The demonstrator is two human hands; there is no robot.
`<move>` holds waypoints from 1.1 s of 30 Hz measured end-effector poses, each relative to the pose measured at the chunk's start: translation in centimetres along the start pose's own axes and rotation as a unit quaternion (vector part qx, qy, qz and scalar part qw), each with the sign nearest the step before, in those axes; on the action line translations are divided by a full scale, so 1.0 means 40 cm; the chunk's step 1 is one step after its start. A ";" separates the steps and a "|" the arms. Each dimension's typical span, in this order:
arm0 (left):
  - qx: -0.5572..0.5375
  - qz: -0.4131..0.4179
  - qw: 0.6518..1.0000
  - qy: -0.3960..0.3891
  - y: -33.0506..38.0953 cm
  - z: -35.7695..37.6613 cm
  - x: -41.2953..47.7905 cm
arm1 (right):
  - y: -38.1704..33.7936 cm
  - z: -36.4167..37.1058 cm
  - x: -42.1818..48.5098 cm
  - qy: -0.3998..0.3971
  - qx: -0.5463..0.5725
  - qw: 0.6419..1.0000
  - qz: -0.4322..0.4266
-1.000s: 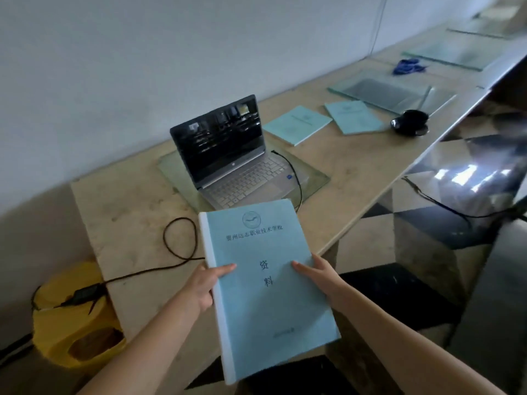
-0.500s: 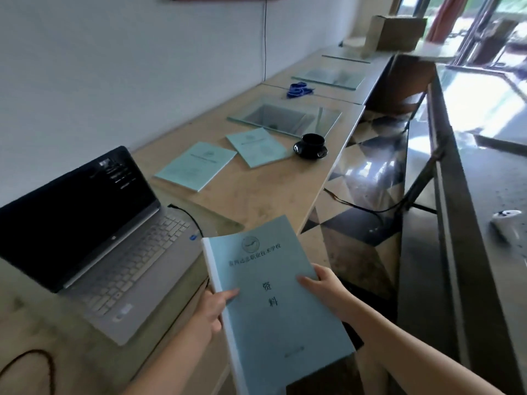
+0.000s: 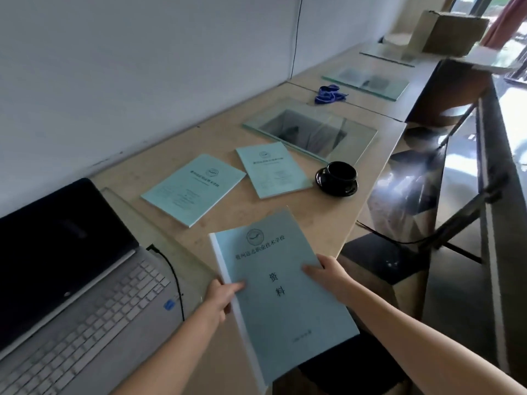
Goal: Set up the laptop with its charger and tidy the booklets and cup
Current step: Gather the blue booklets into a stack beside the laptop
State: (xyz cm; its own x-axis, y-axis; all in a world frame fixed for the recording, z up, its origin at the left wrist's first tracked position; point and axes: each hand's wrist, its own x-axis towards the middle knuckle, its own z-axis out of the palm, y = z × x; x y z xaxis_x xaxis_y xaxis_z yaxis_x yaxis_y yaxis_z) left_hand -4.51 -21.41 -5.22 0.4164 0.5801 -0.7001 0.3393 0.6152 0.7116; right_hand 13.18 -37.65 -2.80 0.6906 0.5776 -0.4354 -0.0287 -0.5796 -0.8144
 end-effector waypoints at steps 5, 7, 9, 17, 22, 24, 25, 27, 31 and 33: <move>-0.008 0.017 0.997 0.074 0.052 0.049 0.059 | -0.039 -0.015 0.162 -0.059 -0.028 0.998 0.004; -0.007 0.019 0.994 0.106 0.076 0.064 0.097 | -0.059 -0.024 0.240 -0.099 -0.036 0.994 -0.008; 0.009 0.019 0.990 0.137 0.109 0.080 0.130 | -0.080 -0.039 0.319 -0.143 -0.045 0.988 -0.020; 0.080 0.017 0.972 0.220 0.216 0.139 0.219 | -0.202 -0.090 0.597 -0.303 -0.253 0.915 -0.077; 0.161 -0.016 0.961 0.224 0.232 0.124 0.266 | -0.259 -0.075 0.680 -0.371 -0.401 0.833 -0.088; 0.199 -0.041 0.953 0.227 0.228 0.110 0.280 | -0.278 -0.074 0.701 -0.404 -0.434 0.804 -0.042; 0.204 -0.053 0.950 0.228 0.229 0.104 0.283 | -0.289 -0.072 0.716 -0.415 -0.455 0.788 -0.019; 0.204 -0.073 0.950 0.226 0.236 0.085 0.293 | -0.315 -0.064 0.747 -0.417 -0.510 0.752 0.000; 0.238 -0.076 0.942 0.224 0.296 0.030 0.304 | -0.387 -0.020 0.821 -0.390 -0.460 0.796 -0.060; 0.254 -0.053 0.934 0.246 0.345 -0.004 0.318 | -0.427 0.009 0.854 -0.393 -0.336 0.854 -0.051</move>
State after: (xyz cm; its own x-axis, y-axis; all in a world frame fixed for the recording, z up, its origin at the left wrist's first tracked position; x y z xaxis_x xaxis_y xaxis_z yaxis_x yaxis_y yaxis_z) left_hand 5.32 -5.46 -4.32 -0.0386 0.7818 -0.6223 0.7648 0.4239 0.4851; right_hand 37.02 -7.80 -3.90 -0.0421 0.6991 -0.7137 0.6066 -0.5498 -0.5743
